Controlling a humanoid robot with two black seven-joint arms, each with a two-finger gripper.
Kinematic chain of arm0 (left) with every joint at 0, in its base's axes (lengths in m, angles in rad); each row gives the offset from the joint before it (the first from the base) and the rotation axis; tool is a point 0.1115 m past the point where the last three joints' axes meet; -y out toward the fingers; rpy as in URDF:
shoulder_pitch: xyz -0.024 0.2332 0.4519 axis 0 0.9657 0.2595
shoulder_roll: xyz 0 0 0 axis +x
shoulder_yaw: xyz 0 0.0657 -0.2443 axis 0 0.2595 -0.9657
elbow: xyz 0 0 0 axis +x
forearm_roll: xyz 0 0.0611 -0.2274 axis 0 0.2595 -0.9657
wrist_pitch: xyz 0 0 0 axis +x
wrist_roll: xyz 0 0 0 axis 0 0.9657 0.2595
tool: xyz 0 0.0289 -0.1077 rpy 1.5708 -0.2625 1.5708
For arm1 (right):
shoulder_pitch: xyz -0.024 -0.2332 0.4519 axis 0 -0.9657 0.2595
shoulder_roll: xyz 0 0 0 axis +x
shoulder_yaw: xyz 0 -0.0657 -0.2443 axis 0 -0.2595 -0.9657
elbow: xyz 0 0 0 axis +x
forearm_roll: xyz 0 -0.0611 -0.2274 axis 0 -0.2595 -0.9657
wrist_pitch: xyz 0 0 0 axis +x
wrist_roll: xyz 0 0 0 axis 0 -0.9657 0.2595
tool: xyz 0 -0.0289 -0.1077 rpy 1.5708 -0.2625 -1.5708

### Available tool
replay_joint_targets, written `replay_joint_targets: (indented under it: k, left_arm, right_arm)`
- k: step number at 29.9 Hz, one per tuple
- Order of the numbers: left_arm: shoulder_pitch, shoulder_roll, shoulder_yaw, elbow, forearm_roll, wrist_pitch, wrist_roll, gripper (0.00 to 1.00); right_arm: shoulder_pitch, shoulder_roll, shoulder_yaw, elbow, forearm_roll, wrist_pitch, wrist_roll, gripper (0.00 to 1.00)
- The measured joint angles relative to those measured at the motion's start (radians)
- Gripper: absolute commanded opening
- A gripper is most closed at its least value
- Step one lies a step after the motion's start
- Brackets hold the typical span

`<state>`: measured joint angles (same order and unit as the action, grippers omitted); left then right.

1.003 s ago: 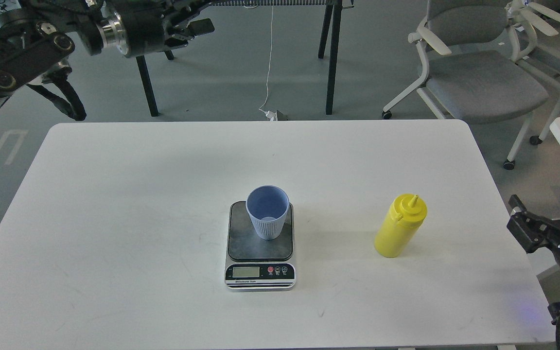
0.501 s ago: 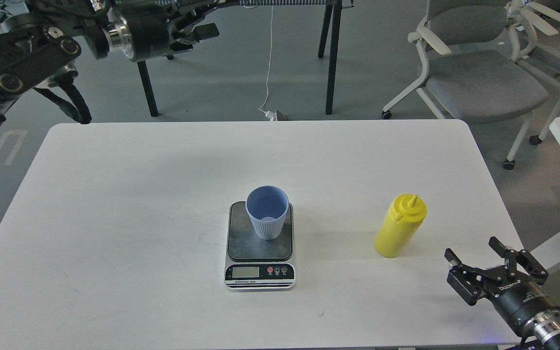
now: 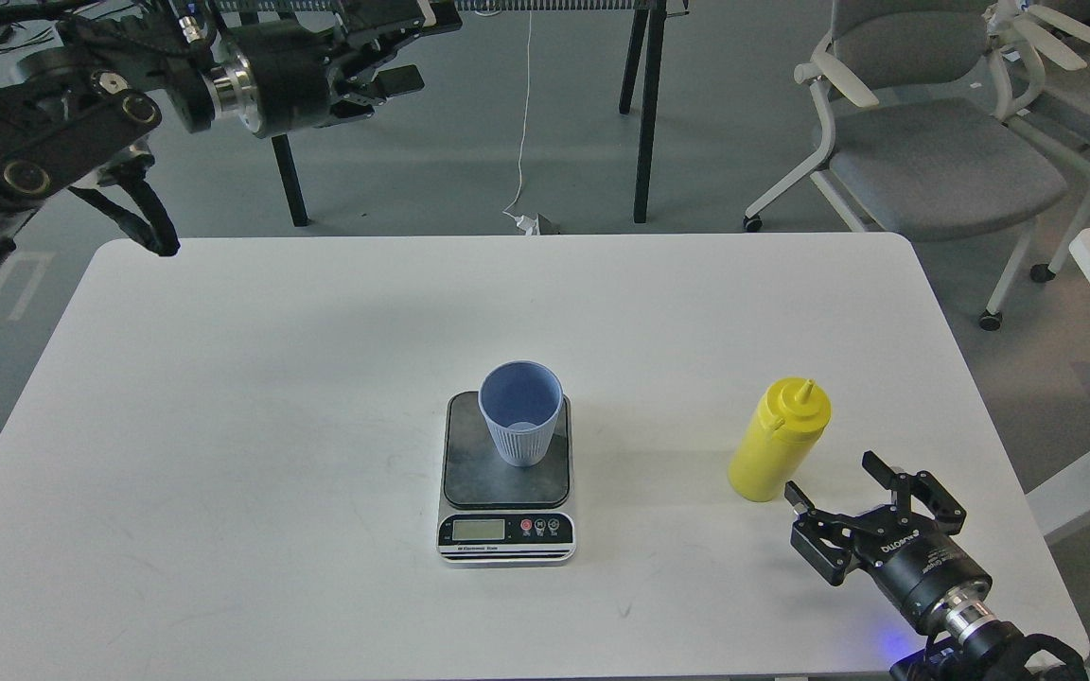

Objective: Pour seasoning into cup on scale with both arms
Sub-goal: 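Move the right gripper to the yellow bottle and grasp it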

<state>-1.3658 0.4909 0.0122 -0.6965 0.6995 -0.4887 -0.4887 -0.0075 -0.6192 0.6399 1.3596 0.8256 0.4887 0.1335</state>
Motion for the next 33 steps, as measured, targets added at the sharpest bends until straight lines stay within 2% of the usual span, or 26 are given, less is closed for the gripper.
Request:
replay_joint_targets:
  k: [11, 33]
  left_arm:
    - [0.004, 0.002, -0.006, 0.0, 0.0, 0.0, 0.0, 0.99]
    - [0.042, 0.002, -0.006, 0.0, 0.002, 0.0, 0.0, 0.99]
  right_arm:
    - [0.006, 0.09, -0.006, -0.043, -0.065, 0.0, 0.0, 0.99]
    - [0.101, 0.143, -0.006, -0.095, -0.079, 0.0, 0.0, 0.99]
